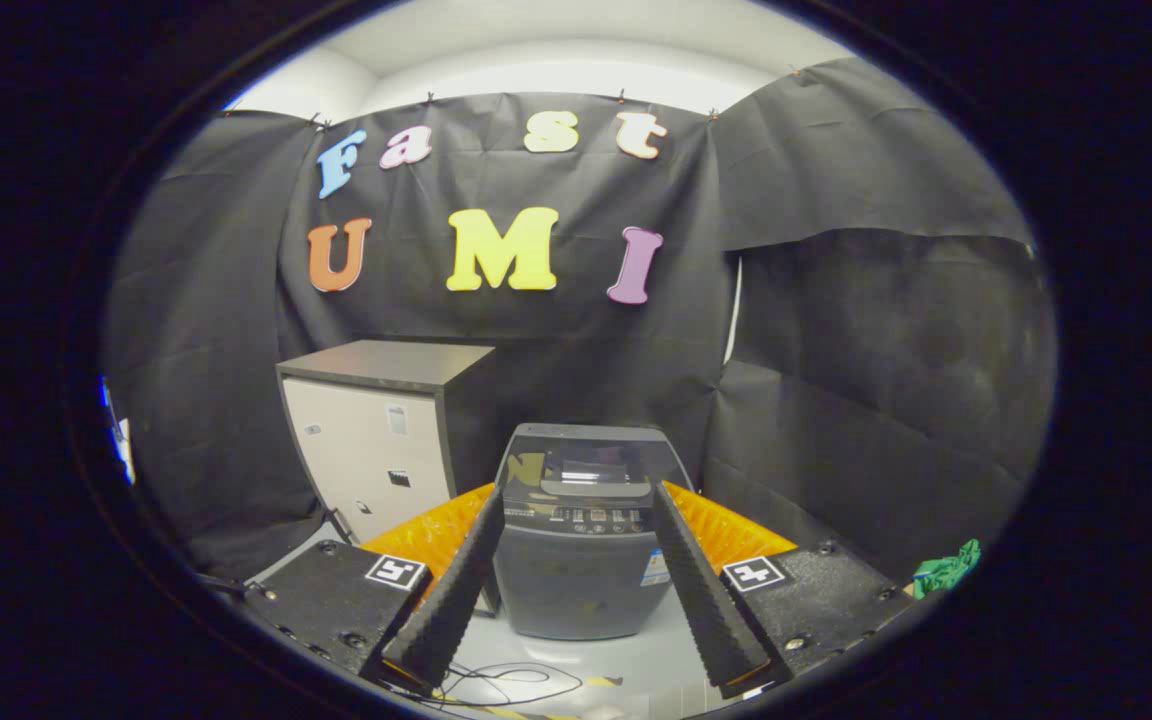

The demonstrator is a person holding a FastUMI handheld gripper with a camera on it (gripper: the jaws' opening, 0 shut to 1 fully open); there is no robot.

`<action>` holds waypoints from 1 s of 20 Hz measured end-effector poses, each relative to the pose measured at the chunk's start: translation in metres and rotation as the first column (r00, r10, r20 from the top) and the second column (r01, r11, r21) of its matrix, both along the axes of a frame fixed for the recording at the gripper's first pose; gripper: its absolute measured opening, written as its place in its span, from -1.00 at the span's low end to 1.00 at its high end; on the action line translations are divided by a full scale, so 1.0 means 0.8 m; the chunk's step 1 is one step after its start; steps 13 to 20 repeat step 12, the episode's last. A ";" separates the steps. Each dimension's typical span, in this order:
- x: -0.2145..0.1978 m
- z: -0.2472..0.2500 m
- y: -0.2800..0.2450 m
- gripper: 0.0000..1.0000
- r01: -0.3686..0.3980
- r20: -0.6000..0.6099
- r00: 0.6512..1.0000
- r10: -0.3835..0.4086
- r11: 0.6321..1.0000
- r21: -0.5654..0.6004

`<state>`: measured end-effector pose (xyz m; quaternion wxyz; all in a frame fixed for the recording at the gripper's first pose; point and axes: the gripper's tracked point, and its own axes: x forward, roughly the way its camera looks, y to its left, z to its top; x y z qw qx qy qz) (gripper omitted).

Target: Put the clothes into the washing machine and then close the washing machine lid.

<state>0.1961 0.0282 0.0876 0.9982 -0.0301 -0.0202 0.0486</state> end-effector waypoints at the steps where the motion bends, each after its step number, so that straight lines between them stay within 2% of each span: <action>1: -0.016 -0.003 -0.006 0.87 0.001 -0.005 1.000 -0.001 1.000 0.003; 9: -0.081 -0.011 -0.046 0.87 0.023 0.013 1.000 -0.023 1.000 0.007; 20: -0.083 -0.012 -0.043 0.87 0.012 0.011 1.000 -0.012 1.000 0.013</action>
